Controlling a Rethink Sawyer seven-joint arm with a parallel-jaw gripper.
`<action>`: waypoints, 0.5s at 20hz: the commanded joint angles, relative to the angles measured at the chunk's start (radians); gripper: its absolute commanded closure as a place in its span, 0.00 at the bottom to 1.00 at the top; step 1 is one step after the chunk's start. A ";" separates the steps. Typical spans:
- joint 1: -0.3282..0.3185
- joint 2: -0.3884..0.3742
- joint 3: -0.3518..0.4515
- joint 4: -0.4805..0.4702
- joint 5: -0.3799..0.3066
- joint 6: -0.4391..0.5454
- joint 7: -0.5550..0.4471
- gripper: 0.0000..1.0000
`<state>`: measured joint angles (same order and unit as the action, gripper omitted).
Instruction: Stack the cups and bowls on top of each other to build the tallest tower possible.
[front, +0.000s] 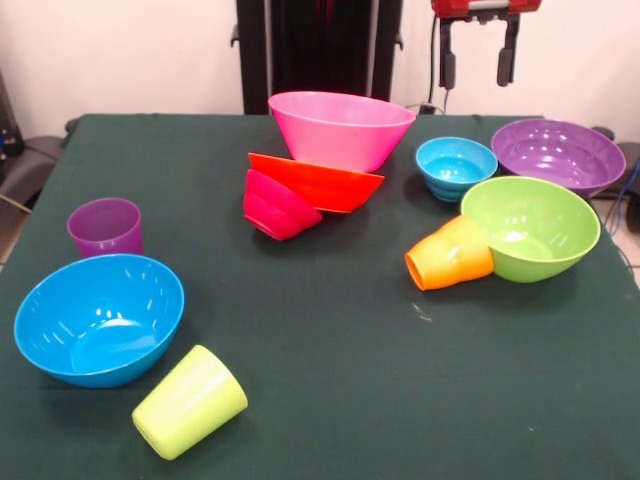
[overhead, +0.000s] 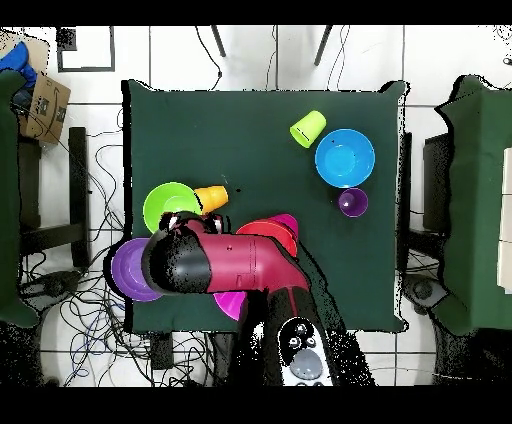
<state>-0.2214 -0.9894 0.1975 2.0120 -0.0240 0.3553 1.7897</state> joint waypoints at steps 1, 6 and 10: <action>0.004 0.044 0.005 0.034 -0.039 -0.040 0.107 0.00; -0.003 0.049 0.016 0.057 -0.037 -0.058 0.110 0.00; -0.009 0.033 0.019 0.086 -0.038 -0.060 0.108 0.00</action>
<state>-0.2236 -0.9899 0.1976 2.0205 -0.0240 0.3507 1.7897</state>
